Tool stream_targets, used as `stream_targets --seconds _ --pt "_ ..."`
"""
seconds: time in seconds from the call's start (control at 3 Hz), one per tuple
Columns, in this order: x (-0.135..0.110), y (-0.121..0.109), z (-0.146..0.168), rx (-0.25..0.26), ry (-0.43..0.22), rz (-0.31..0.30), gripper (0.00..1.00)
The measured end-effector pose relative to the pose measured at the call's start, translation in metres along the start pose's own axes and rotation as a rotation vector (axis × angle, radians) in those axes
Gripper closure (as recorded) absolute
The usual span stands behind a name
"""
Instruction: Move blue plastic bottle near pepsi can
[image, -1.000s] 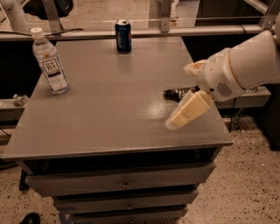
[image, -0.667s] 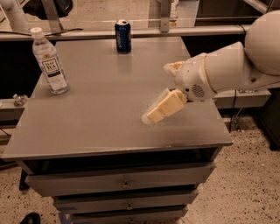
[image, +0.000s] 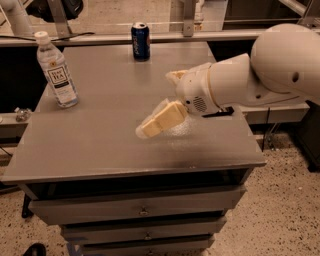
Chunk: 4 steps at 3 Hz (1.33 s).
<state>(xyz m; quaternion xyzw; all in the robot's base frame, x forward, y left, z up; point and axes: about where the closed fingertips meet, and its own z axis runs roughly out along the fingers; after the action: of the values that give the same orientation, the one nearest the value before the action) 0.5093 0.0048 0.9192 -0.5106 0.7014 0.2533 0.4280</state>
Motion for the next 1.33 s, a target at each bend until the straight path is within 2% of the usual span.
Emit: stream_targets --seconds 0.33,0.67,1.33 --pt "-0.007 0.0 0.009 0.0 -0.041 0.0 0.0" --pt "-0.027 -0.006 0.048 -0.013 -0.131 -0.021 0.0" --pt "-0.065 -0.031 0.153 -0.033 -0.317 -0.057 0.0"
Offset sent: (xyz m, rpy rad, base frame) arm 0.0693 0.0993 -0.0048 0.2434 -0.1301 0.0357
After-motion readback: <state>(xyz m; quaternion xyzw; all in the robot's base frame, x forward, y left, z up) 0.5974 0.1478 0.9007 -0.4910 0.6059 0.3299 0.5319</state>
